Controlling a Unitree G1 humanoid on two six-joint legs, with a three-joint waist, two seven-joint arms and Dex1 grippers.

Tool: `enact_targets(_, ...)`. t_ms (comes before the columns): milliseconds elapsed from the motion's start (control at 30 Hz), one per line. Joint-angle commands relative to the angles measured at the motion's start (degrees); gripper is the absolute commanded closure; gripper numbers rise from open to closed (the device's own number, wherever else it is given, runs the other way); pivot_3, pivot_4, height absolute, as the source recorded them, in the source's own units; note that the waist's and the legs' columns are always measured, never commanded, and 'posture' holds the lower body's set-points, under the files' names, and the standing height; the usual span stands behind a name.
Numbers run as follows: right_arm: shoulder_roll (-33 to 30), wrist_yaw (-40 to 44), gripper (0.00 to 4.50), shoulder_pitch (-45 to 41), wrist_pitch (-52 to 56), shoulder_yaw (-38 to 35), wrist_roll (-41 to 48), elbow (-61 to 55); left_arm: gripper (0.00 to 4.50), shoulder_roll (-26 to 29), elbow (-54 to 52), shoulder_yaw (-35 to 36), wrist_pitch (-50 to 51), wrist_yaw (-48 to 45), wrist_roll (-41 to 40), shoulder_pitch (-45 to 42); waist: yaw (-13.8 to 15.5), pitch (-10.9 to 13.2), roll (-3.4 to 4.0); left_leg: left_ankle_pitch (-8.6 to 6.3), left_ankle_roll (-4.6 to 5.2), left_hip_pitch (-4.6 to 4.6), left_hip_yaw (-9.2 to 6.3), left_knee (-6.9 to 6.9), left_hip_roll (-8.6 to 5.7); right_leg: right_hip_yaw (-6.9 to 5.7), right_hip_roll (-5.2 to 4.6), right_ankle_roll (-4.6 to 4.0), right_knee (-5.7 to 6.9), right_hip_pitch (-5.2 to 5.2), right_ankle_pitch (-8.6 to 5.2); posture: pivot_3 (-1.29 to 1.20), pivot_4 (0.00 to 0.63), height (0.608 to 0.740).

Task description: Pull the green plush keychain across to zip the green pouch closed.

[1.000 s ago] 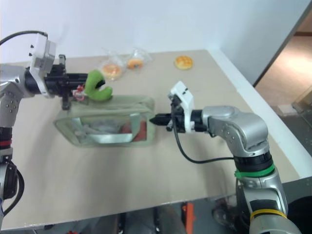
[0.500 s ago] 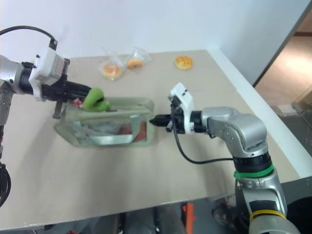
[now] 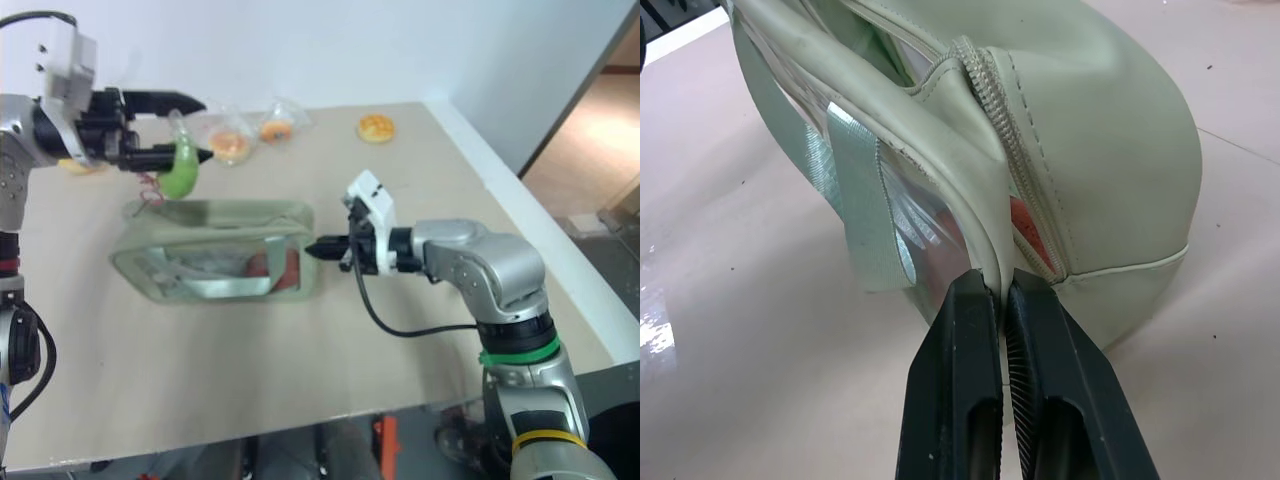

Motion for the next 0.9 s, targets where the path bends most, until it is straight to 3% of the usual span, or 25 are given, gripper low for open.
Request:
enact_targets(33,-0.13,0.42,4.50,-0.42,-0.15,0.41,0.19,-0.50,0.04,1.31,-0.11,2.16,-0.36,0.27,-0.67,-0.45,0.04,0.00,0.00,0.00,0.00,-0.01,-0.02,0.00,0.01,-0.02,0.01,0.00,0.00,0.00,0.00,0.00,0.150,0.740)
enact_targets(367,-0.06,0.90,4.50,-1.11,-0.56,0.78,0.07,0.13,0.04,8.74,-1.03,-2.13,-4.18,-7.43,4.46,4.68,0.05,0.00,0.00,0.00,0.00,0.02,0.00,-0.02,0.02,-0.02,0.01,-0.02,0.01,0.00,-0.01,0.00,0.150,0.740)
enact_targets(900,0.60,0.62,4.50,-0.74,-0.64,0.90,0.04,-0.03,0.04,13.62,7.88,1.05,-4.78,-9.89,4.65,-4.33,0.04,0.00,0.00,-0.01,0.01,0.03,0.04,-0.02,0.04,-0.01,0.03,-0.04,0.01,-0.01,-0.01,0.00,0.150,0.740)
